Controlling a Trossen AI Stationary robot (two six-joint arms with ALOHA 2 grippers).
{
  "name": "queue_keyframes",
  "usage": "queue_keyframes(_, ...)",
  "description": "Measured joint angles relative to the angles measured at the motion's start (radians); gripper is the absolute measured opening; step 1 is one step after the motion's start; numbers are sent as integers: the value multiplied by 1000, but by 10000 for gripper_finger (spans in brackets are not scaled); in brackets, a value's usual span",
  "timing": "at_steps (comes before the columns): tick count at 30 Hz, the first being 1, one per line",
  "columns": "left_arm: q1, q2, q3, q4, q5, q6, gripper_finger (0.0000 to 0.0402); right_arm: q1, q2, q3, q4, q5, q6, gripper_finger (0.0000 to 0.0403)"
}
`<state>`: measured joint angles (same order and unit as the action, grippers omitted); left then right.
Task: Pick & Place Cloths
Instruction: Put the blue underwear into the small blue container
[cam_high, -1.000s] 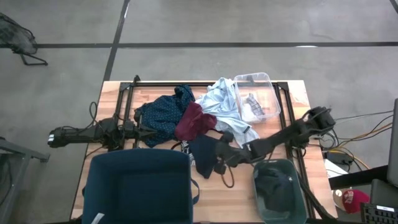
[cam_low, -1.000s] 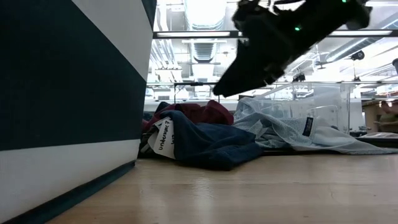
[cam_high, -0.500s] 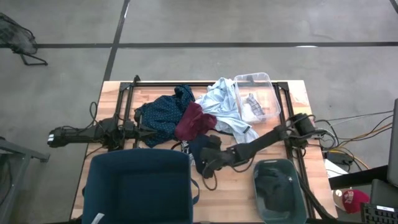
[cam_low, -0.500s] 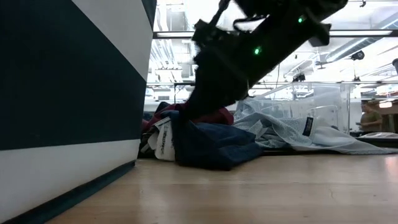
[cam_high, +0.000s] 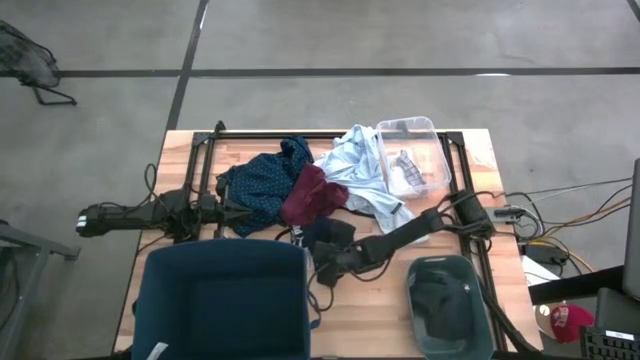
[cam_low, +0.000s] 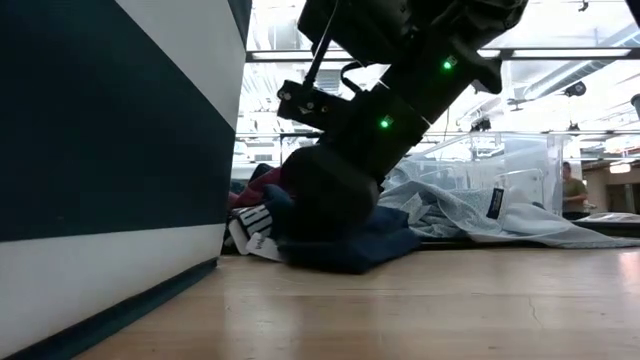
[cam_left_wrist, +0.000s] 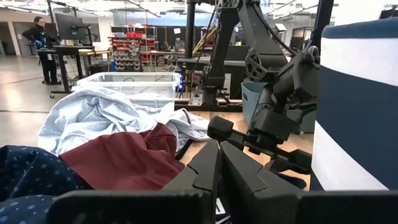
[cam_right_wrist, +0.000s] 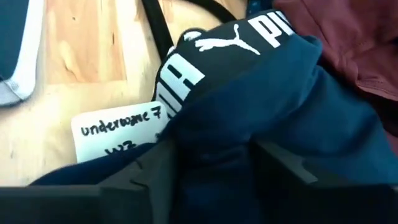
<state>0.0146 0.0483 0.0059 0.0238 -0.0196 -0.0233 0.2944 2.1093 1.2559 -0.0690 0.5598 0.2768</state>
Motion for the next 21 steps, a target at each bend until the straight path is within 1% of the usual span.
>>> queue_keyframes(8,0,1,0,0,0,0,23,18,-8,15,-92,9,30,27)
queue_keyframes(15,0,1,0,0,0,0,23,68,-33,13,-158,37,63,23)
queue_keyframes(19,0,1,0,0,0,0,23,118,-82,13,-194,87,79,17)
queue_keyframes(21,0,1,0,0,0,0,23,149,-113,13,-228,130,104,16)
